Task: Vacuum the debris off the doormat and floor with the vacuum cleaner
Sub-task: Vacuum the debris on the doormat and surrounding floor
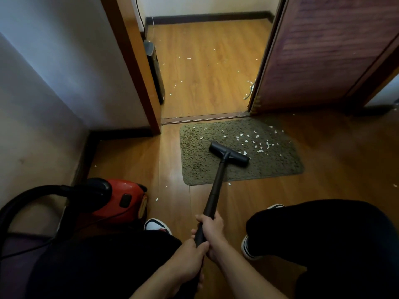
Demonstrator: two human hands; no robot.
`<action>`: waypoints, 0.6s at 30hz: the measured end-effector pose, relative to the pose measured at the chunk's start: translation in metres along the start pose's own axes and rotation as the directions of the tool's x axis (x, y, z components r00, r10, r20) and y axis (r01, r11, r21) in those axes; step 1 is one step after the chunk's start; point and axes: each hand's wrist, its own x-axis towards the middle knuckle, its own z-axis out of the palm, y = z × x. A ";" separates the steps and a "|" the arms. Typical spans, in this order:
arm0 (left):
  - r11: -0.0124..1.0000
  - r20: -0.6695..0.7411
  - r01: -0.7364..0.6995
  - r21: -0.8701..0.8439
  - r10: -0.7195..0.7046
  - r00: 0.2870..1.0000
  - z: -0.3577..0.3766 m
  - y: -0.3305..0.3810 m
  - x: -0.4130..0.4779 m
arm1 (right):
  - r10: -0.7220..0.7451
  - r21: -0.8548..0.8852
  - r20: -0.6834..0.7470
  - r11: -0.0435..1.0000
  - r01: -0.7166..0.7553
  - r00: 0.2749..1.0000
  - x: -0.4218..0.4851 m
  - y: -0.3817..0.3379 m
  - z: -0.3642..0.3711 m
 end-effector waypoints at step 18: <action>0.993 0.101 -0.094 0.072 0.086 0.991 0.027 0.067 0.039 | -0.016 0.094 -0.087 0.995 0.024 0.996 0.043 -0.057 -0.042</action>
